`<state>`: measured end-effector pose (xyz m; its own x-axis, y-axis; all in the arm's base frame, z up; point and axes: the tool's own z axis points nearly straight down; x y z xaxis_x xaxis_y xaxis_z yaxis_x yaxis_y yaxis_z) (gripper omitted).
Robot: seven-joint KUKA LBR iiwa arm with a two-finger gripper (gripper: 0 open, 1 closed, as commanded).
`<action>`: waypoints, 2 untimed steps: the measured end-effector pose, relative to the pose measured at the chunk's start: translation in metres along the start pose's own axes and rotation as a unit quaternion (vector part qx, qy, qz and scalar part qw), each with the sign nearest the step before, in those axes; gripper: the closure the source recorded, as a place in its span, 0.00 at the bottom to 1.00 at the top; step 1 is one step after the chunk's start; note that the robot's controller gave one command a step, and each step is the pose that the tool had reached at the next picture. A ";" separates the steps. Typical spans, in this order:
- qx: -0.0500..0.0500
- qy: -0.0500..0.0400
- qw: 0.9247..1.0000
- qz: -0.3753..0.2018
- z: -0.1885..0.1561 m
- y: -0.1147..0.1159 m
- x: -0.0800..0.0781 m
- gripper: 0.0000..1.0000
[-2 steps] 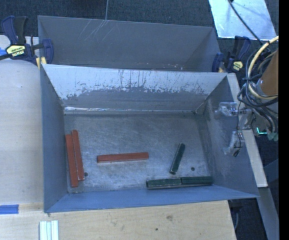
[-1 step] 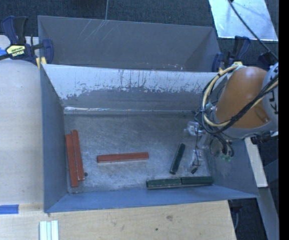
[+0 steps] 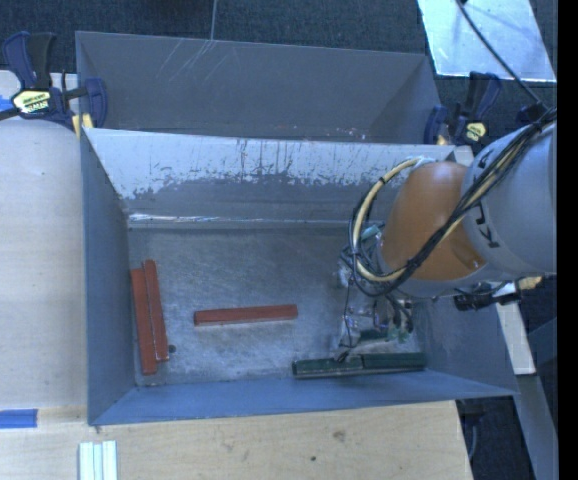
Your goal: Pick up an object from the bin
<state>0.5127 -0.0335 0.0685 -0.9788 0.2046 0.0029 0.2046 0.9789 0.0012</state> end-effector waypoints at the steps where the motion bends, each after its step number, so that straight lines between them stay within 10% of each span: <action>1: -0.001 -0.003 0.996 -0.085 -0.006 0.098 0.034 0.00; 2: 0.000 -0.004 1.000 -0.015 -0.002 0.083 0.020 0.00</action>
Offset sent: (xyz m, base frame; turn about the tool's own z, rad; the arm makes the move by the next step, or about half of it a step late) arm -0.0148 0.0987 0.0052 -0.1625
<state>0.5103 0.0515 0.0701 -0.9847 0.1743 -0.0051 0.1743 0.9847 0.0008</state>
